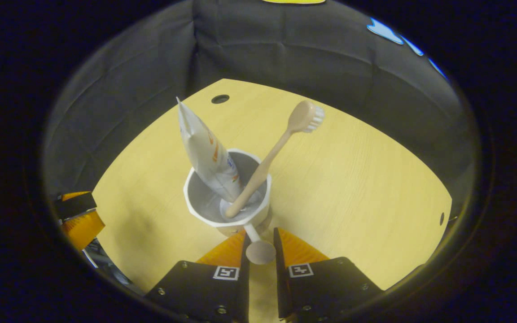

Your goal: Put the toothbrush and toothpaste on the desktop into the cup, then pick up the cup and place it on the coaster on the desktop.

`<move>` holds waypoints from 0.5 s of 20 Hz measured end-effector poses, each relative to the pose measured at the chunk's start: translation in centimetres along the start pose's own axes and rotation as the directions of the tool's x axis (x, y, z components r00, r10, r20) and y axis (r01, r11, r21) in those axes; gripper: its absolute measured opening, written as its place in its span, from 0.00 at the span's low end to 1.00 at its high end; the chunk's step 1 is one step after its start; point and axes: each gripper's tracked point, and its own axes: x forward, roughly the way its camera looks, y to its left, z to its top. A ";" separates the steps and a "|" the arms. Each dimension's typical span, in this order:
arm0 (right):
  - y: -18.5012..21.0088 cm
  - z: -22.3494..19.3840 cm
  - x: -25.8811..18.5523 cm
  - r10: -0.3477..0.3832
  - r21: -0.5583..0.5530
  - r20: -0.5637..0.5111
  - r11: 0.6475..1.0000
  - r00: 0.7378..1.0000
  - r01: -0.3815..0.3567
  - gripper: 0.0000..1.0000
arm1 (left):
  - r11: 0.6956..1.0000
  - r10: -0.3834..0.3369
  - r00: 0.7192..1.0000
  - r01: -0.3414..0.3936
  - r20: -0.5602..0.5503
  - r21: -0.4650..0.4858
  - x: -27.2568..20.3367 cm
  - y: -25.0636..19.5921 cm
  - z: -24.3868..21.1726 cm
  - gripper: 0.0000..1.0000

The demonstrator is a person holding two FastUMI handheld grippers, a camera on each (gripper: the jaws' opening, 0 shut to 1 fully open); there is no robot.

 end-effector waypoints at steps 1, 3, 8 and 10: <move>0.0 0.2 -0.2 0.001 0.006 0.006 1.000 1.000 -0.001 0.25 | 1.000 -0.004 1.000 0.004 0.002 0.005 0.1 -0.3 0.0 0.79; 0.0 0.5 -1.0 0.003 0.020 0.026 1.000 1.000 -0.003 0.26 | 1.000 -0.015 1.000 0.015 0.012 0.014 0.0 -0.8 0.1 0.79; 0.3 1.4 -4.1 0.014 0.109 0.094 0.994 0.995 -0.024 0.25 | 0.996 -0.069 0.997 0.067 0.030 0.056 -1.3 -3.8 0.7 0.79; -0.2 1.9 -6.2 -0.007 0.138 0.134 0.990 0.991 -0.012 0.25 | 0.992 -0.095 0.995 0.091 0.042 0.084 -1.4 -5.4 1.1 0.79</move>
